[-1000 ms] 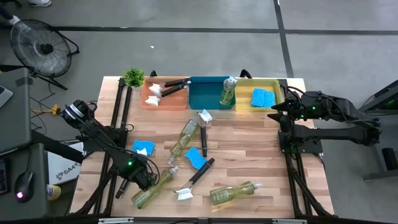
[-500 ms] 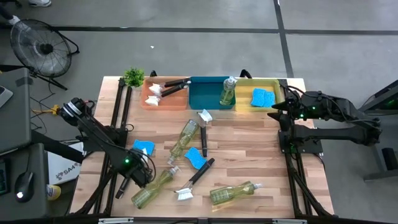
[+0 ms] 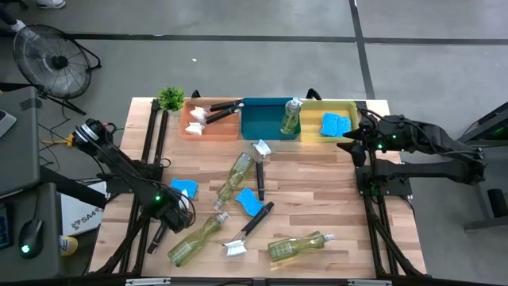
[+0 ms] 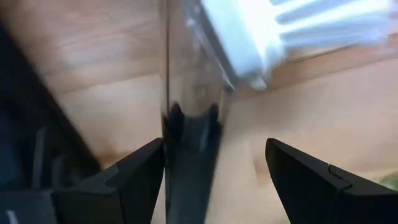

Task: Pick & Place Kitchen Sink Supplies
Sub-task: Put the cleaning brush into the orange bin

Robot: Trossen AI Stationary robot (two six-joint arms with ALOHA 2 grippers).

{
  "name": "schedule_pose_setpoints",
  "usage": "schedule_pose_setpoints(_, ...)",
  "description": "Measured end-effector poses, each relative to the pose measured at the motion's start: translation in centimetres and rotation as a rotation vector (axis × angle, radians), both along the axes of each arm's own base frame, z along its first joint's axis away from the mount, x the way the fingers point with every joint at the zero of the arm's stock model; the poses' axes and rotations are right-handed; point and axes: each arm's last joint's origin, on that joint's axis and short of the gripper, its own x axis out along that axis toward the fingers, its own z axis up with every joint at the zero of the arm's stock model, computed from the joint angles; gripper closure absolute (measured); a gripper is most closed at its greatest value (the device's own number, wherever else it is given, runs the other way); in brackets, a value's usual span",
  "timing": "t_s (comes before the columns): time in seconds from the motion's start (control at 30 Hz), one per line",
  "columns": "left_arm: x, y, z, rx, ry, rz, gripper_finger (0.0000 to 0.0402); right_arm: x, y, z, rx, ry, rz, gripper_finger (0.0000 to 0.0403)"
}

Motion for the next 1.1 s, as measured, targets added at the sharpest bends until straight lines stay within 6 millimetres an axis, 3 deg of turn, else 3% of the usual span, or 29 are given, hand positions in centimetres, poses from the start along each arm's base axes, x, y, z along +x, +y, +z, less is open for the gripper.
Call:
schedule_pose_setpoints(0.13, -0.35, 0.29, -1.19, -0.015, 0.002, 0.025, 0.0129, 0.34, -0.07, -0.1, 0.001, 0.016, 0.001, 0.0155)
schedule_pose_setpoints(0.37, -0.45, 0.27, -1.21, -0.035, 0.018, -0.009, 0.0145, 0.63, -0.13, -0.2, 0.004, 0.03, 0.001, 0.0155)
schedule_pose_setpoints(0.77, -0.45, 0.23, -1.21, -0.044, 0.021, -0.013, 0.0308, 0.63, -0.14, -0.19, -0.011, 0.035, 0.01, 0.0155)
schedule_pose_setpoints(1.1, -0.3, -0.02, -0.58, -0.094, 0.006, -0.017, 0.0312, 0.63, -0.14, -0.2, -0.02, 0.039, 0.015, 0.0155)
